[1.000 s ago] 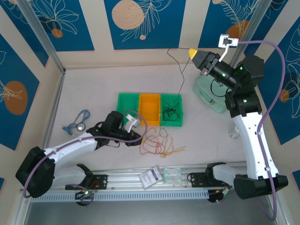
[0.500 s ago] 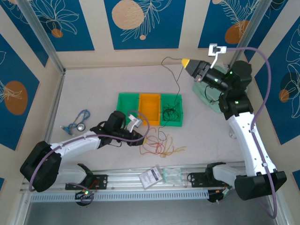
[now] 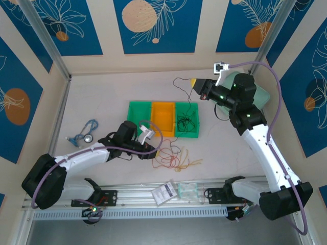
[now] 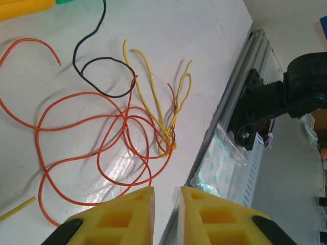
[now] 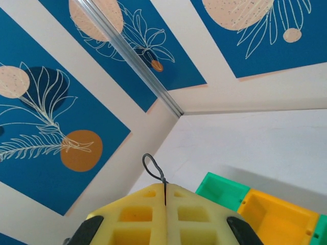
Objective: Untangle the cables
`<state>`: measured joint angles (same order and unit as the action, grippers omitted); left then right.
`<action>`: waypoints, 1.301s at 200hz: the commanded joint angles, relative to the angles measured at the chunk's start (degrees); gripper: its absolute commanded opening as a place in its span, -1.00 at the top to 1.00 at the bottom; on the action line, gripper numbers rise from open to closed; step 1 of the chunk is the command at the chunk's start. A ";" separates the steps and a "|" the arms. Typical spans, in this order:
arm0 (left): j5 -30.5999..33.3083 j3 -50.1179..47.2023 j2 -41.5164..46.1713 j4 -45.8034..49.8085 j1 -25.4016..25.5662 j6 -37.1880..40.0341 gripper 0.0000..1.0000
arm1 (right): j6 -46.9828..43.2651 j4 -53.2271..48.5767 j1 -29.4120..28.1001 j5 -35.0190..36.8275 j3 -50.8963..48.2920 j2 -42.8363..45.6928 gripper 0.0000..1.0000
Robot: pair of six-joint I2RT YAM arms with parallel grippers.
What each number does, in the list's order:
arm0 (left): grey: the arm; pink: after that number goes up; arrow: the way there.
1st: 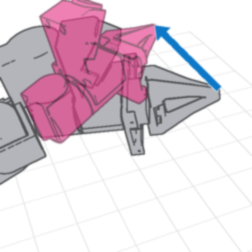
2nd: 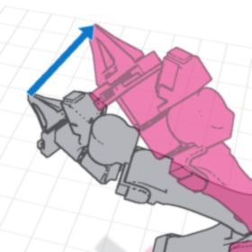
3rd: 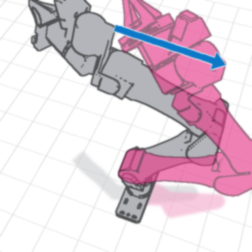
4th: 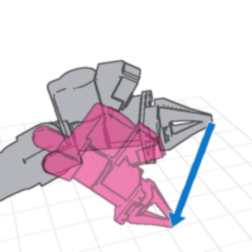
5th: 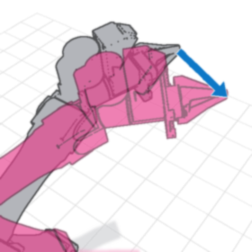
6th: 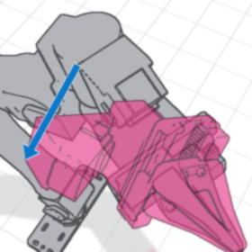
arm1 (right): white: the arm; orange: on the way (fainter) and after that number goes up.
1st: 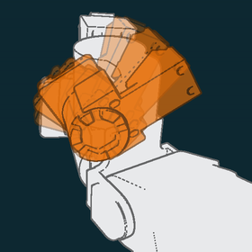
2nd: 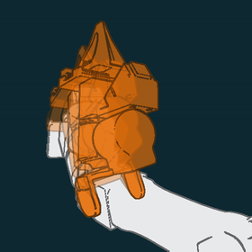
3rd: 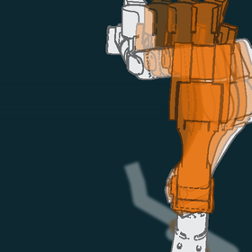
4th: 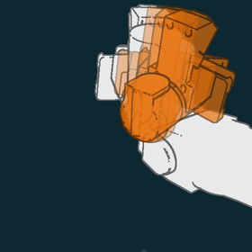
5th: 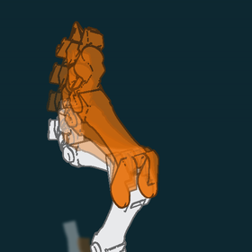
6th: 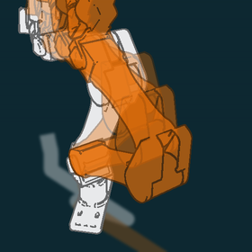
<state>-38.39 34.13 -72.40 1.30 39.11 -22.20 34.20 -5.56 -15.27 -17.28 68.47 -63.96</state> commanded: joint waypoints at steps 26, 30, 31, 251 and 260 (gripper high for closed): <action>-0.53 1.55 1.48 1.60 -0.18 0.96 0.60 | -3.63 -2.36 -0.46 -1.02 8.32 1.59 1.00; -0.47 1.67 1.63 1.56 -0.23 1.01 0.60 | -3.60 -2.28 -0.44 -1.51 8.88 1.77 1.00; -0.46 1.61 1.64 1.58 -0.20 1.01 0.60 | -3.60 -2.27 -0.45 -1.65 8.96 1.84 1.00; 1.83 2.36 4.55 7.16 -0.35 3.19 0.59 | -12.00 -5.97 2.59 7.36 6.55 -14.10 1.00; 1.83 2.65 4.69 7.55 -0.27 3.30 0.59 | -12.56 -7.21 2.13 8.43 4.22 -13.76 1.00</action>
<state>-36.82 34.46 -68.88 6.37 39.11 -20.51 26.11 -7.16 -11.90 -13.30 77.34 -78.96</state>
